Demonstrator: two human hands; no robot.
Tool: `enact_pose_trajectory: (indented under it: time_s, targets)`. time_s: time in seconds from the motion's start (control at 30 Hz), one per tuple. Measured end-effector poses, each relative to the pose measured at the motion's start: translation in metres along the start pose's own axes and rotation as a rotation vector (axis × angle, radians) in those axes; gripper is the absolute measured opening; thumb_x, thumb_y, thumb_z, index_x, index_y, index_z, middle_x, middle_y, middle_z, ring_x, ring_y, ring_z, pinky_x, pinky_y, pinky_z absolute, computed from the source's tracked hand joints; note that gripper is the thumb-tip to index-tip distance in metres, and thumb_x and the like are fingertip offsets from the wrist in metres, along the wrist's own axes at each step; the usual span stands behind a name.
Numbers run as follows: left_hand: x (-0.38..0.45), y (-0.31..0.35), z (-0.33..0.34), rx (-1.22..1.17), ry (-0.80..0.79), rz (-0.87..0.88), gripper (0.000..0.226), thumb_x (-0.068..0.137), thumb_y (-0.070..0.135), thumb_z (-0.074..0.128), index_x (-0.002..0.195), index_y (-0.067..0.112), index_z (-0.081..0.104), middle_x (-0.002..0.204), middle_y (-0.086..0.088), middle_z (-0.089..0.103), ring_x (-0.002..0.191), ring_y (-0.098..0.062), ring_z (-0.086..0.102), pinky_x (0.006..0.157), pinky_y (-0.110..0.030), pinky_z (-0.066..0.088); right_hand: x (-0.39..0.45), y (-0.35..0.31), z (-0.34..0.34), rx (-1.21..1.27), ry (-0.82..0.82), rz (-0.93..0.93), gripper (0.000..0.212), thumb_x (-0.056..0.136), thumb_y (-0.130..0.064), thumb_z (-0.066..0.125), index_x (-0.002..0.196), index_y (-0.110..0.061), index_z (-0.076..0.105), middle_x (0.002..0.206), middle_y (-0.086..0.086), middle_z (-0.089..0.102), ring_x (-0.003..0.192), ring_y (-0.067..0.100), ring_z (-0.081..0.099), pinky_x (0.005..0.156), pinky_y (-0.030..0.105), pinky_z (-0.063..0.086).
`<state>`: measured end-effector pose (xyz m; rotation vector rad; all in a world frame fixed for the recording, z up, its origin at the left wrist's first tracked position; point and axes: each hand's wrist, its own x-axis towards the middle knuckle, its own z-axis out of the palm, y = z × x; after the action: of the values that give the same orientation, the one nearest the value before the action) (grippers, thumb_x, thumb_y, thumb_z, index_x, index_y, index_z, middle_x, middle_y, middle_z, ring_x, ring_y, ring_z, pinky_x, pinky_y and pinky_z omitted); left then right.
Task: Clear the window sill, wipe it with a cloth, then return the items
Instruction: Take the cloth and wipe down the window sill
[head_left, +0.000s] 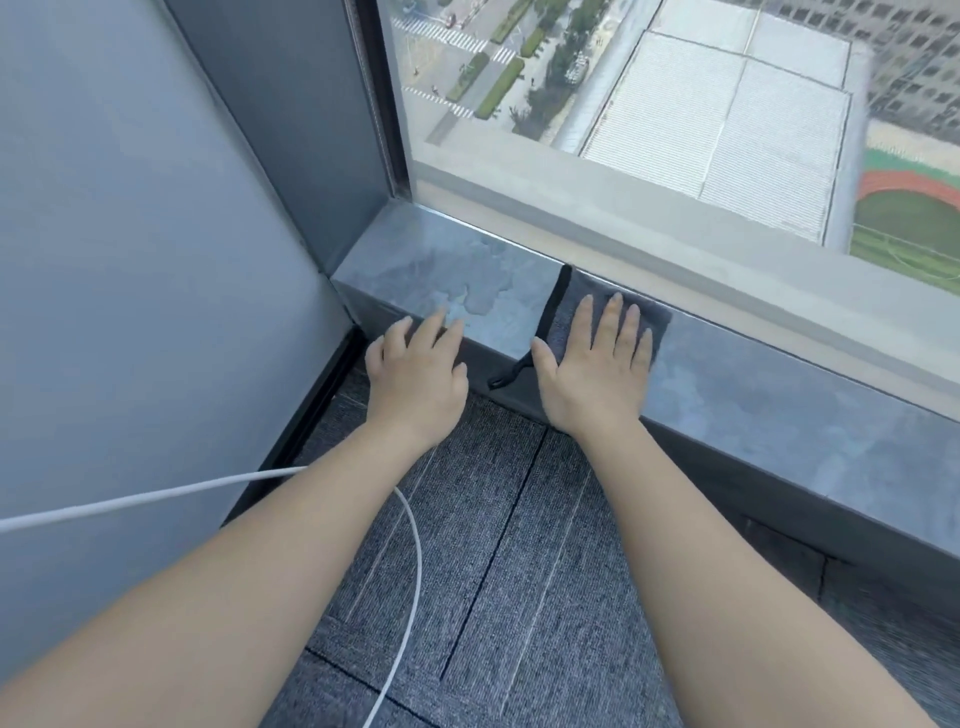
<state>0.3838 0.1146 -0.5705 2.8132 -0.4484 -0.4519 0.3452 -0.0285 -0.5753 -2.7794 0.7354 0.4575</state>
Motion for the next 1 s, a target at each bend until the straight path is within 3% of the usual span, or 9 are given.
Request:
enact_pose_trajectory:
  time_s: [0.27,0.4,0.57,0.67,0.77,0.87,1.0]
  targets:
    - [0.023,-0.028,-0.01,-0.104,0.035,-0.11,0.057,0.094,0.021,0.038,0.144,0.005,0.016,0.157,-0.015,0.01,0.145,-0.029,0.011,0.118,-0.04,0.012,0.022,-0.03,-0.002,-0.003,-0.01,-0.164,0.066,0.094,-0.051,0.016,0.148,-0.022,-0.01,0.157,0.004,-0.021,0.145,0.026,-0.02,0.116,0.041,-0.016]
    - [0.031,-0.036,-0.011,-0.075,0.073,-0.112,0.053,0.093,0.019,0.038,0.142,0.005,0.023,0.156,-0.018,0.01,0.145,-0.03,0.01,0.118,-0.041,0.012,0.031,-0.052,-0.001,-0.01,-0.017,-0.197,0.064,0.094,-0.052,0.016,0.147,-0.028,-0.01,0.156,0.007,-0.024,0.144,0.03,-0.022,0.115,0.043,-0.018]
    - [0.037,-0.051,-0.018,-0.085,0.087,-0.138,0.048,0.092,0.015,0.038,0.14,0.016,0.032,0.155,-0.016,0.018,0.14,-0.033,0.02,0.113,-0.042,0.018,0.046,-0.078,-0.001,-0.025,-0.016,-0.218,0.062,0.094,-0.052,0.015,0.147,-0.03,-0.009,0.157,0.007,-0.022,0.144,0.032,-0.022,0.114,0.046,-0.018]
    - [0.042,-0.059,-0.023,-0.118,0.108,-0.176,0.05,0.092,0.014,0.036,0.141,0.011,0.028,0.15,-0.011,0.033,0.131,-0.034,0.035,0.107,-0.04,0.026,0.056,-0.091,-0.002,-0.023,-0.016,-0.245,0.061,0.094,-0.051,0.016,0.148,-0.03,-0.006,0.158,0.005,-0.018,0.145,0.03,-0.019,0.115,0.045,-0.015]
    - [0.044,-0.065,-0.027,-0.291,0.159,-0.196,0.053,0.087,0.017,0.026,0.139,0.005,0.029,0.138,-0.018,0.049,0.123,-0.037,0.046,0.102,-0.041,0.033,0.061,-0.105,-0.001,-0.028,-0.011,-0.276,0.061,0.095,-0.05,0.016,0.148,-0.029,-0.004,0.159,0.005,-0.015,0.146,0.028,-0.017,0.116,0.045,-0.014]
    - [0.046,-0.069,-0.032,-0.459,0.208,-0.228,0.048,0.09,0.004,0.028,0.138,0.004,0.03,0.141,-0.014,0.047,0.129,-0.03,0.044,0.106,-0.034,0.029,0.066,-0.121,0.001,-0.027,-0.001,-0.309,0.06,0.095,-0.047,0.017,0.148,-0.028,-0.004,0.159,0.005,-0.014,0.146,0.028,-0.017,0.116,0.045,-0.013]
    - [0.047,-0.071,-0.035,-0.448,0.198,-0.234,0.047,0.088,-0.001,0.032,0.136,0.003,0.034,0.139,-0.017,0.047,0.128,-0.03,0.043,0.104,-0.031,0.028,0.07,-0.14,0.003,-0.02,0.004,-0.353,0.063,0.093,-0.033,0.021,0.149,-0.02,-0.004,0.159,0.007,-0.013,0.146,0.027,-0.015,0.117,0.043,-0.013]
